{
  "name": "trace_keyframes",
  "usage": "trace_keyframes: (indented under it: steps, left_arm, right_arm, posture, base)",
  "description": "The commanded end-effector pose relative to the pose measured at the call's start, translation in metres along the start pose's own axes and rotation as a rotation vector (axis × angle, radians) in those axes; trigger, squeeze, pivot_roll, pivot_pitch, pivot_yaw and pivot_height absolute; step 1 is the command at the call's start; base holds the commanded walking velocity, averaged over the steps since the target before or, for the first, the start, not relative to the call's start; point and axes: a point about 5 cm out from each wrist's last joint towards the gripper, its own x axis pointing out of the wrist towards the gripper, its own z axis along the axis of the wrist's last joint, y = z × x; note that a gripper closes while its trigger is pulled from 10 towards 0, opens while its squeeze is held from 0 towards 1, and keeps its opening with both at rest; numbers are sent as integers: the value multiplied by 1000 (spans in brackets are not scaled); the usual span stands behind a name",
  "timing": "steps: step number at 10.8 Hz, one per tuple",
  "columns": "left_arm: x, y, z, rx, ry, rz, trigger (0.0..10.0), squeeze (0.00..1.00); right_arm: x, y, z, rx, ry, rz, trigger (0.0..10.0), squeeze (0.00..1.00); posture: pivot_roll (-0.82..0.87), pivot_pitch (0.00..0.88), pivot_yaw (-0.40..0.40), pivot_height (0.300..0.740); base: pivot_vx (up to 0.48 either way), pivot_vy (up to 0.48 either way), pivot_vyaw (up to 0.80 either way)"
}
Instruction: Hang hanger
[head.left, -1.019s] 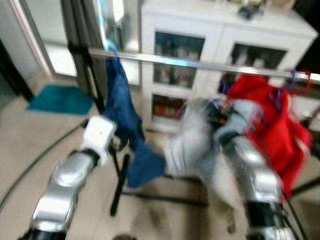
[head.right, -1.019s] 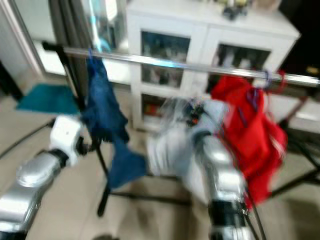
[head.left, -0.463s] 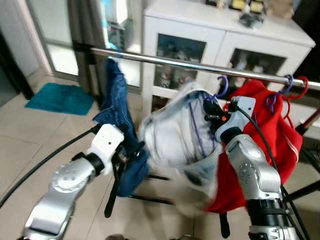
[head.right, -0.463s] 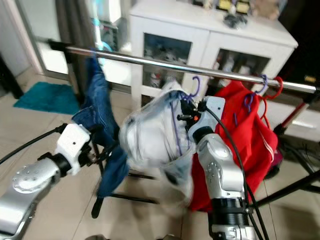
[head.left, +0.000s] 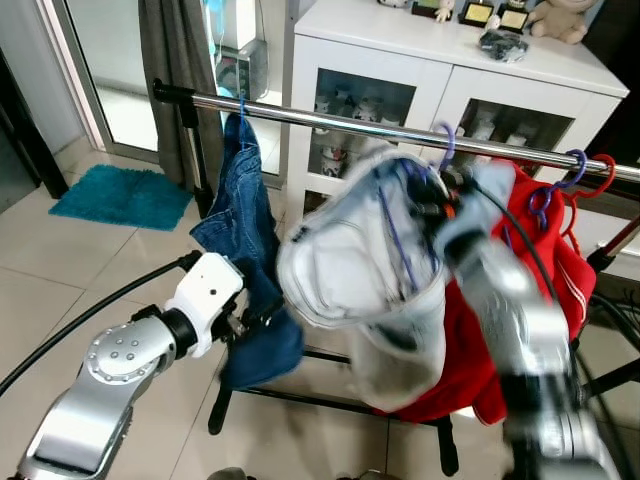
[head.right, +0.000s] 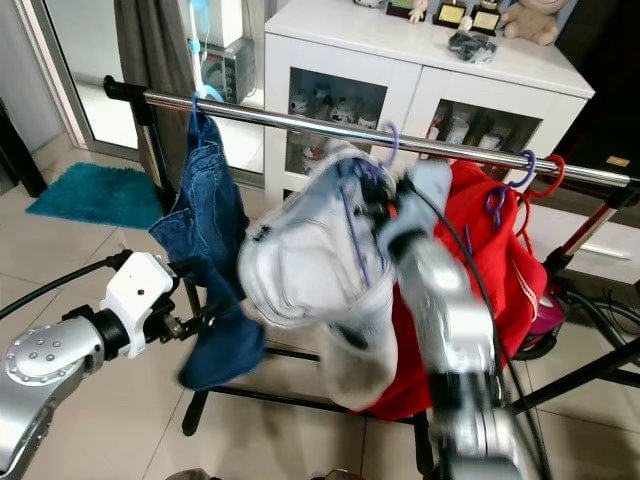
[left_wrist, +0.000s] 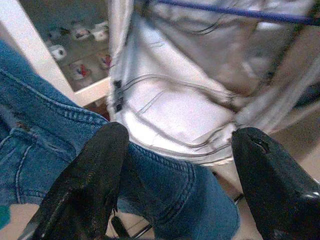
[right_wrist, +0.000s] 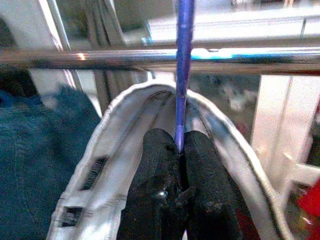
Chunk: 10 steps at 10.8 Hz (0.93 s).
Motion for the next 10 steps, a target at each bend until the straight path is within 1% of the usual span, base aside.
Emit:
trace_keyframes:
  steps: [1, 2, 3, 4, 5, 7, 8, 9, 10]
  left_arm:
    - [1, -2, 5, 7, -10, -31, 10000, 0]
    - [1, -2, 7, 13, -4, -59, 10000, 0]
    - [0, -2, 10, 20, -8, -78, 10000, 0]
    - [0, -1, 18, 23, -35, -94, 10000, 0]
    - [-1, 1, 22, 28, -51, -92, 10000, 0]
    - [-2, 6, 30, 42, -80, -62, 10000, 0]
    - [-2, 8, 31, 45, -83, -54, 10000, 0]
    - [-2, 10, 32, 49, -86, -40, 10000, 0]
    - [-1, 16, 31, 52, -93, 19, 10000, 0]
  right_arm:
    - [6, -1, 8, -16, 0, -11, 10000, 0]
    - [16, -1, 14, -21, 32, -21, 10000, 0]
    - [23, -1, 16, -27, 70, -29, 10000, 0]
    - [29, 0, 15, -26, 150, -25, 10000, 0]
    - [31, 0, 10, -29, 203, -31, 10000, 0]
    - [30, 0, -3, -34, 273, -34, 10000, 0]
    - [30, 0, -4, -37, 276, -36, 10000, 0]
    - [30, 0, -3, -43, 256, -35, 10000, 51]
    - [28, 3, 13, -92, 103, 24, 10000, 1000]
  posture:
    - [53, 0, -103, 740]
    - [51, 0, -103, 740]
    - [50, 0, -111, 740]
    - [50, 0, -119, 740]
    - [50, 0, -119, 740]
    - [57, 0, -125, 740]
    - [57, 0, -122, 740]
    - [56, 0, -118, 740]
    - [49, 0, -105, 740]
  base:
    - [0, 0, 0]
    - [0, 0, 0]
    - [0, 0, 0]
    - [0, 0, 0]
    - [0, 0, 0]
    - [0, 0, 0]
    - [0, 0, 0]
    - [0, 0, 0]
    - [0, 0, 0]
